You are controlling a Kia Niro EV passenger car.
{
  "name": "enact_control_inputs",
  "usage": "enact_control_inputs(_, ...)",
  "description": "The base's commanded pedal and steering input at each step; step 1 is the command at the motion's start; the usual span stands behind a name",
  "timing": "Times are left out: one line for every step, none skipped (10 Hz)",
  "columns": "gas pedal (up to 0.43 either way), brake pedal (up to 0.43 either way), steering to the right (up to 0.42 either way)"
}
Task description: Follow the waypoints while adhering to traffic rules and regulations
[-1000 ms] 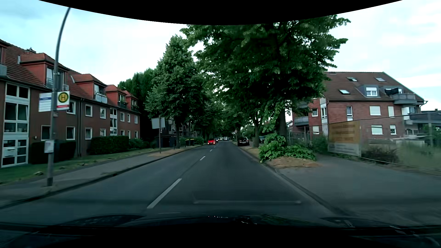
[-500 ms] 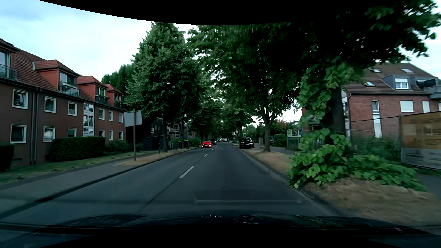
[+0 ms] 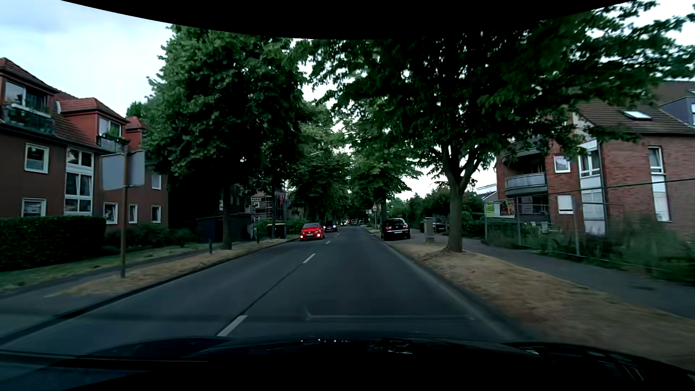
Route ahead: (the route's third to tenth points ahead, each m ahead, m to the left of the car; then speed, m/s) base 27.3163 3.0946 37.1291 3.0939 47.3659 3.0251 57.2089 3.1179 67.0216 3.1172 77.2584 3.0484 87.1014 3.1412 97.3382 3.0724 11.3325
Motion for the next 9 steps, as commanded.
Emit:
enact_control_inputs(0.138,0.000,-0.005)
enact_control_inputs(0.138,0.000,-0.006)
enact_control_inputs(0.138,0.000,-0.006)
enact_control_inputs(0.138,0.000,-0.006)
enact_control_inputs(0.138,0.000,-0.006)
enact_control_inputs(0.138,0.000,-0.006)
enact_control_inputs(0.138,0.000,-0.006)
enact_control_inputs(0.138,0.000,-0.005)
enact_control_inputs(0.138,0.000,-0.005)
